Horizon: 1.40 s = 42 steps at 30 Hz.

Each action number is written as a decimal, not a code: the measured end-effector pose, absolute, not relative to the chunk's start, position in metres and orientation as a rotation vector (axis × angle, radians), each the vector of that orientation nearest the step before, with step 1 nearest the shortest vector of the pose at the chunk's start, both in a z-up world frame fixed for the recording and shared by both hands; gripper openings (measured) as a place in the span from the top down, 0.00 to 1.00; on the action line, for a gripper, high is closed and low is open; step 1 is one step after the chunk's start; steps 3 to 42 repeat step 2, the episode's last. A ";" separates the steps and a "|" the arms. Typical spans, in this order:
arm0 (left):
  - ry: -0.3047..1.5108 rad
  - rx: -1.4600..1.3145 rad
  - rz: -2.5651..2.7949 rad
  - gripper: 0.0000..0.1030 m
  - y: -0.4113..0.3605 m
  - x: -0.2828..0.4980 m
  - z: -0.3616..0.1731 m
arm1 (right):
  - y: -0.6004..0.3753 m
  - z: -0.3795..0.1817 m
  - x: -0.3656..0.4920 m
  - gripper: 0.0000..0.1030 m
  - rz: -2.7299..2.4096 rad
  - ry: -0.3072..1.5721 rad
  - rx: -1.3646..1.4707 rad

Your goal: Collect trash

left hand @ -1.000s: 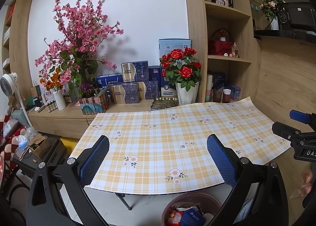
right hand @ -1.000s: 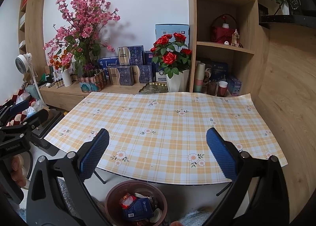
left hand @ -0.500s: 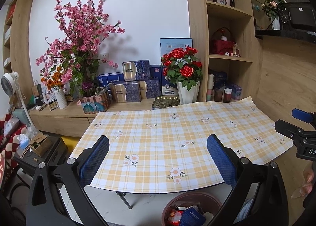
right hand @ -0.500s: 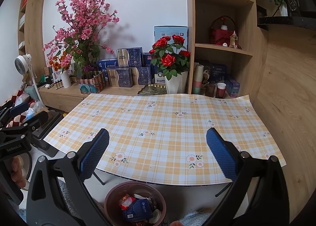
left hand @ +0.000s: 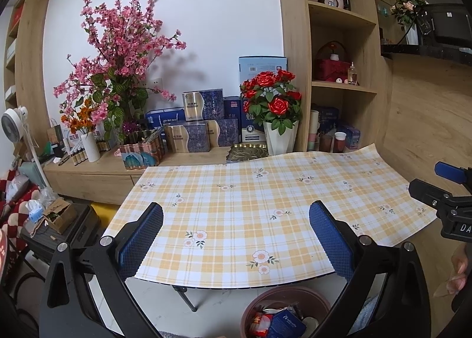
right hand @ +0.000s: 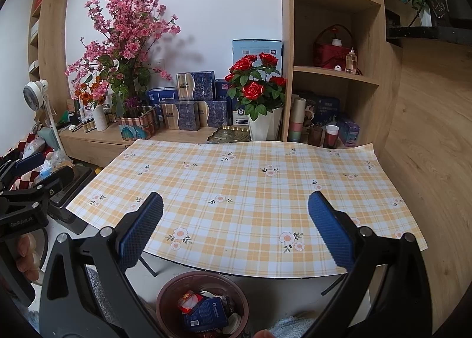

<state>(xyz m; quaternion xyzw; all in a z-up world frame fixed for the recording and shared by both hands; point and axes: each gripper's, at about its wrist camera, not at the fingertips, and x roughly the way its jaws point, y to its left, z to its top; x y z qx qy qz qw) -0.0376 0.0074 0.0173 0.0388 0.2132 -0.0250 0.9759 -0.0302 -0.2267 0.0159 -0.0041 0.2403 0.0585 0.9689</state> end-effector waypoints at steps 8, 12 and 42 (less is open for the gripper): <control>0.426 0.089 -0.038 0.06 0.006 -0.037 0.018 | -0.227 0.016 -0.030 0.06 0.120 0.487 -0.007; 0.426 0.089 -0.038 0.06 0.006 -0.037 0.018 | -0.227 0.016 -0.030 0.06 0.120 0.487 -0.007; 0.426 0.089 -0.038 0.06 0.006 -0.037 0.018 | -0.227 0.016 -0.030 0.06 0.120 0.487 -0.007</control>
